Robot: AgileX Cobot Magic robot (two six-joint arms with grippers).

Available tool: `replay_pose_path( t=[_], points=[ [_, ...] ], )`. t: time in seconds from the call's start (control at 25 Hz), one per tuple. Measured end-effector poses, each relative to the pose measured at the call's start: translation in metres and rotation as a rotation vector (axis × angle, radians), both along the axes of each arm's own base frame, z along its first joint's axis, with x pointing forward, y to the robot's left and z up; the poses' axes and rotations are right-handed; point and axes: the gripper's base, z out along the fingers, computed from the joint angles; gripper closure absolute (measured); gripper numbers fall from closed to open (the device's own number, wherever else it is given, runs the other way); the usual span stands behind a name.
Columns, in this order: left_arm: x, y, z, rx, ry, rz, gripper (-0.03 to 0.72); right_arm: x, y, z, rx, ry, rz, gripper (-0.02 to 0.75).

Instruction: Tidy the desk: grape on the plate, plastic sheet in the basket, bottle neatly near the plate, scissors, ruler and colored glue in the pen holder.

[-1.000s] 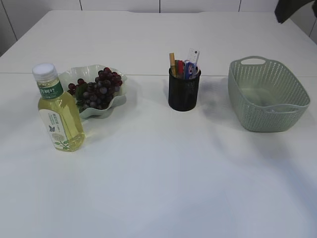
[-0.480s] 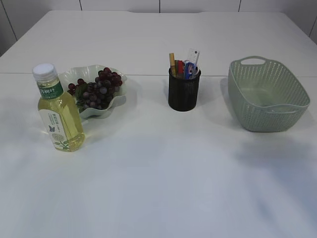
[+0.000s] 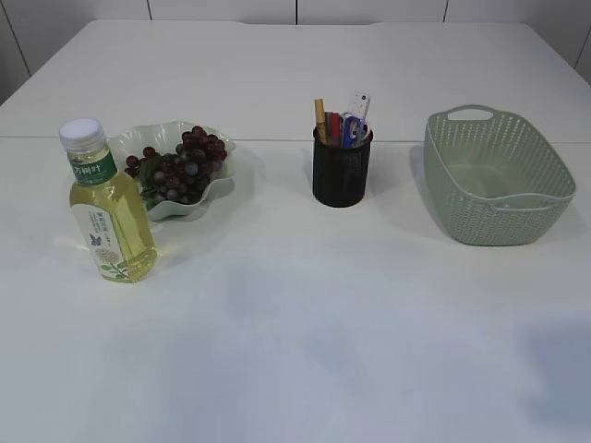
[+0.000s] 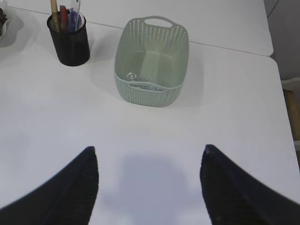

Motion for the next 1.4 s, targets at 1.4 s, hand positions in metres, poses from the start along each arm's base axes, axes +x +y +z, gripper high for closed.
replay_pose_path(
  t=[1.4],
  points=[
    [-0.160, 0.037, -0.131, -0.274, -0.128, -0.427, 0.331, -0.080, -0.009, -0.095, 0.106, -0.182, 0.051, 0.207]
  ],
)
